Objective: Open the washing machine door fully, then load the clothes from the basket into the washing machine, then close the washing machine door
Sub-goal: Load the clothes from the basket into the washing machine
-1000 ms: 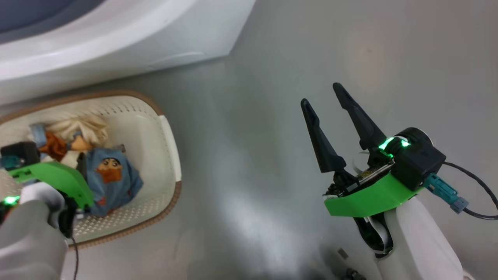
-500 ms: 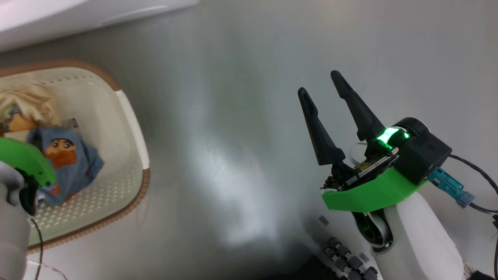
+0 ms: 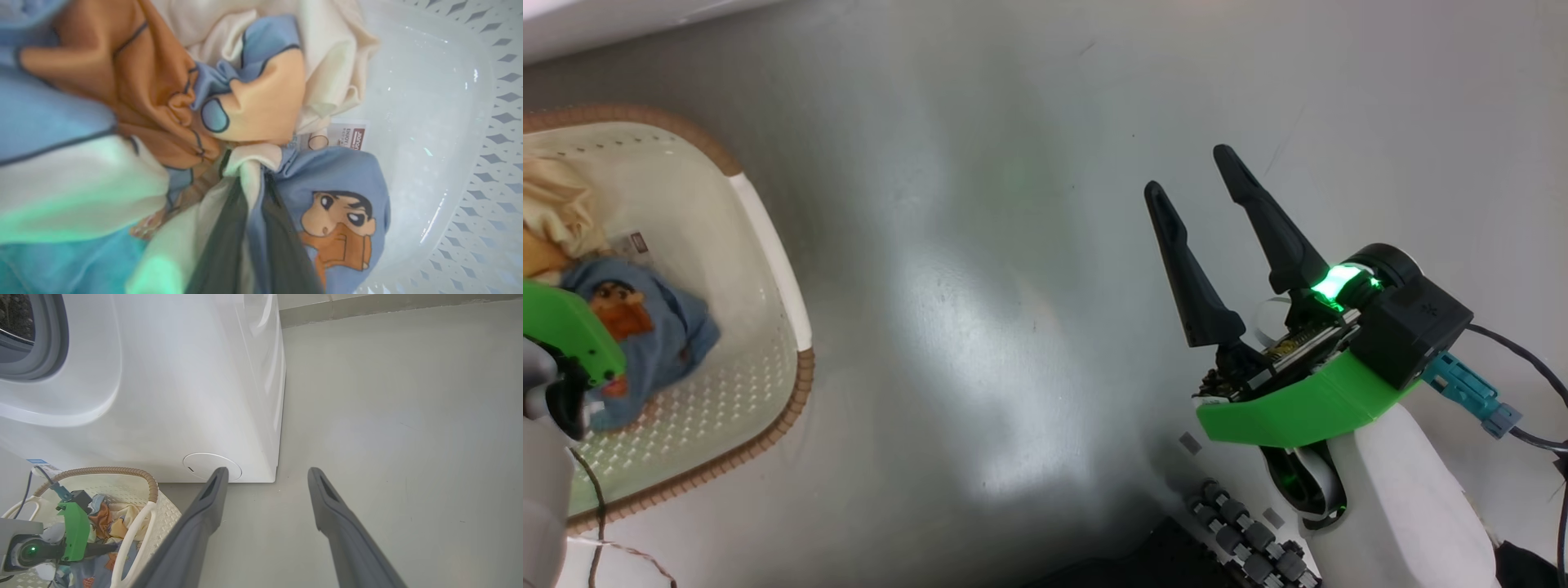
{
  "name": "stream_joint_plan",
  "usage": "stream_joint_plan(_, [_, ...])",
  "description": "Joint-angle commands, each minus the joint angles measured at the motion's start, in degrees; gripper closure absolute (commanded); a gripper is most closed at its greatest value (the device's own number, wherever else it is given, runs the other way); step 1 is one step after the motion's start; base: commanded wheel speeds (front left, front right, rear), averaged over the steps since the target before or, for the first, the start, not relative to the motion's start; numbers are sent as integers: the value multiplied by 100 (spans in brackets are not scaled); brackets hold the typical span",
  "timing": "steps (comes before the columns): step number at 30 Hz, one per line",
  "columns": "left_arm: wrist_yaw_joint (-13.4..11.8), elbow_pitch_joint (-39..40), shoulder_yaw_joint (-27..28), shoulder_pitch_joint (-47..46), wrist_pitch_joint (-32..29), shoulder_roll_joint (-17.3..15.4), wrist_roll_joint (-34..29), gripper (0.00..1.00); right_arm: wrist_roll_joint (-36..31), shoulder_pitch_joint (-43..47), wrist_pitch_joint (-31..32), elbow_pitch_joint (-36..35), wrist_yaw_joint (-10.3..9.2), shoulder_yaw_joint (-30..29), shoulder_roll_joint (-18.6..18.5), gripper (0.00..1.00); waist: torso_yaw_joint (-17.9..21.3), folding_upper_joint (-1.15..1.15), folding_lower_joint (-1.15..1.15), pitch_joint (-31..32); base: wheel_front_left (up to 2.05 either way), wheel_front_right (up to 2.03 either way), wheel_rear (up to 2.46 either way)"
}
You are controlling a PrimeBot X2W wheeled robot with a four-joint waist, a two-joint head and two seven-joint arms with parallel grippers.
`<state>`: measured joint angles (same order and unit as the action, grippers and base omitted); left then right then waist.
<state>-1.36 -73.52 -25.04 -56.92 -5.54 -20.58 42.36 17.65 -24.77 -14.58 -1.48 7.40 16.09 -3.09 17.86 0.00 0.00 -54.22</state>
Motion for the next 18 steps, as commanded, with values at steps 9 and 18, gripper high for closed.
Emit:
stream_joint_plan(9, [20, -20, 94, 110, 72, -111, 75, 100, -70, 99, -41, -72, 9, 91, 22, 0, -148, 0, 0, 122, 0, 0, 0])
stream_joint_plan(18, [26, -25, 3, 317, 637, 32, 19, 100, -162, 173, -41, 27, 9, -15, 22, 0, -379, 0, 0, 578, 0, 0, 0])
